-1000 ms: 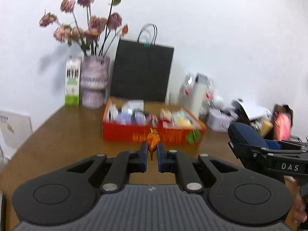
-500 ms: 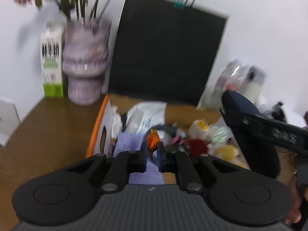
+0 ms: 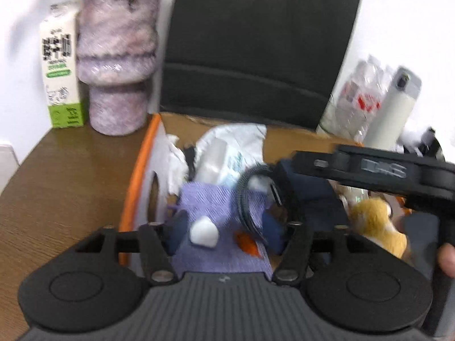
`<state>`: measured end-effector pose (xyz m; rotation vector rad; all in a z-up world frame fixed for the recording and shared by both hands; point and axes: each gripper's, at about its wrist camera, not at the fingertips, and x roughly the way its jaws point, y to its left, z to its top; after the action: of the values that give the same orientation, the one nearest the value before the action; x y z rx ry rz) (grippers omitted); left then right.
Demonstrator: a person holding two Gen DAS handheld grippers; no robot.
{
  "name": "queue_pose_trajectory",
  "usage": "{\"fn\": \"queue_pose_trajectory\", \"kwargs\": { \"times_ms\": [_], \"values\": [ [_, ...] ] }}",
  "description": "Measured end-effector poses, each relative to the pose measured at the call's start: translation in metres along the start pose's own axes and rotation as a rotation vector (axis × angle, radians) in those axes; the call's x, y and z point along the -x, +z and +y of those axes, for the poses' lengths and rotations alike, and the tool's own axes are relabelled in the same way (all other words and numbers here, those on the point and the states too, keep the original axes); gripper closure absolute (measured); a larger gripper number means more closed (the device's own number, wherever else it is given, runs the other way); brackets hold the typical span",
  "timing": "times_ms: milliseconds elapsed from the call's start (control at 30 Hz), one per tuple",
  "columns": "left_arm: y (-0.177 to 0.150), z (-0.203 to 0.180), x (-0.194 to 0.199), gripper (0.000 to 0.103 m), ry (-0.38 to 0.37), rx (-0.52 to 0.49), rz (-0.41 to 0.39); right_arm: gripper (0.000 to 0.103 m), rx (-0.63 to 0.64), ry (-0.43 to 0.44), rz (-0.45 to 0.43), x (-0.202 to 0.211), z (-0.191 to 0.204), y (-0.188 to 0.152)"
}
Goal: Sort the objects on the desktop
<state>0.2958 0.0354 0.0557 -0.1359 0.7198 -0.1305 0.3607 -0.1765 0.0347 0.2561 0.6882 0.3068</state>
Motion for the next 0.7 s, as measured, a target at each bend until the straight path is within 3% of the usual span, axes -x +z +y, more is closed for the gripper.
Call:
{"fn": "queue_pose_trajectory", "kwargs": {
  "times_ms": [67, 233, 367, 467, 700],
  "values": [
    [0.008, 0.001, 0.005, 0.025, 0.015, 0.013, -0.008, 0.020, 0.026, -0.020, -0.027, 0.013, -0.001, 0.007],
    [0.010, -0.006, 0.016, 0.006, 0.090, -0.001, -0.004, 0.019, 0.126, -0.187, -0.013, 0.037, -0.010, 0.010],
    [0.000, -0.016, 0.031, 0.004, 0.127, -0.018, 0.053, 0.019, 0.145, -0.248, 0.010, 0.068, -0.023, 0.000],
    [-0.020, -0.022, 0.060, 0.000, 0.096, -0.021, 0.023, 0.017, 0.158, -0.269, 0.012, 0.098, -0.025, -0.015],
    [-0.068, -0.037, 0.117, 0.000, 0.120, -0.052, -0.002, 0.014, 0.164, -0.266, -0.007, 0.160, -0.019, -0.062]
  ]
}}
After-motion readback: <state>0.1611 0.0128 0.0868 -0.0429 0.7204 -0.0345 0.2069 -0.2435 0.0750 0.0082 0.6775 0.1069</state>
